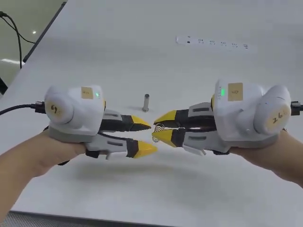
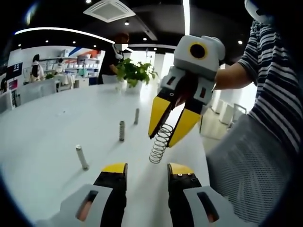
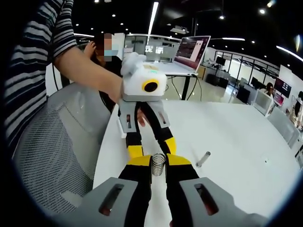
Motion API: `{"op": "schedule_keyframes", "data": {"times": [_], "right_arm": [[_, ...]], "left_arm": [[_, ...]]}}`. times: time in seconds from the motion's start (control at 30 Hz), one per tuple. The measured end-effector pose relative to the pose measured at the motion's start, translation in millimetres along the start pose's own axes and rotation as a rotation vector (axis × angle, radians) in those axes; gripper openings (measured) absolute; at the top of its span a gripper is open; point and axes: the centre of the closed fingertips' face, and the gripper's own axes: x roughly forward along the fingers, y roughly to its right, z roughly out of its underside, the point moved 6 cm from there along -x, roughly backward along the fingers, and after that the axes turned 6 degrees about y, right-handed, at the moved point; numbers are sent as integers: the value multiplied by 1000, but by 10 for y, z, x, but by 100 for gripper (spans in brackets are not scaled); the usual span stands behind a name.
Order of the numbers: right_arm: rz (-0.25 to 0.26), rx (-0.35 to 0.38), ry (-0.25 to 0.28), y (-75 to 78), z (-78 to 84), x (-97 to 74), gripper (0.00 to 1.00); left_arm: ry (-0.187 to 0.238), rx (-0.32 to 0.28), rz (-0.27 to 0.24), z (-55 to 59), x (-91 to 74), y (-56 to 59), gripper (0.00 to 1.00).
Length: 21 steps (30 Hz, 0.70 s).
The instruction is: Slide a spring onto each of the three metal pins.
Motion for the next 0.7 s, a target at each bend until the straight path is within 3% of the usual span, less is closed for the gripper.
{"op": "schedule_keyframes", "data": {"times": [0.33, 0.7], "right_arm": [[7, -7, -10, 37, 26, -18, 7], [16, -6, -22, 74, 56, -22, 7]], "left_arm": [[-28, -11, -59, 98, -204, -85, 46], [-8, -36, -108, 124, -361, -153, 64]]}}
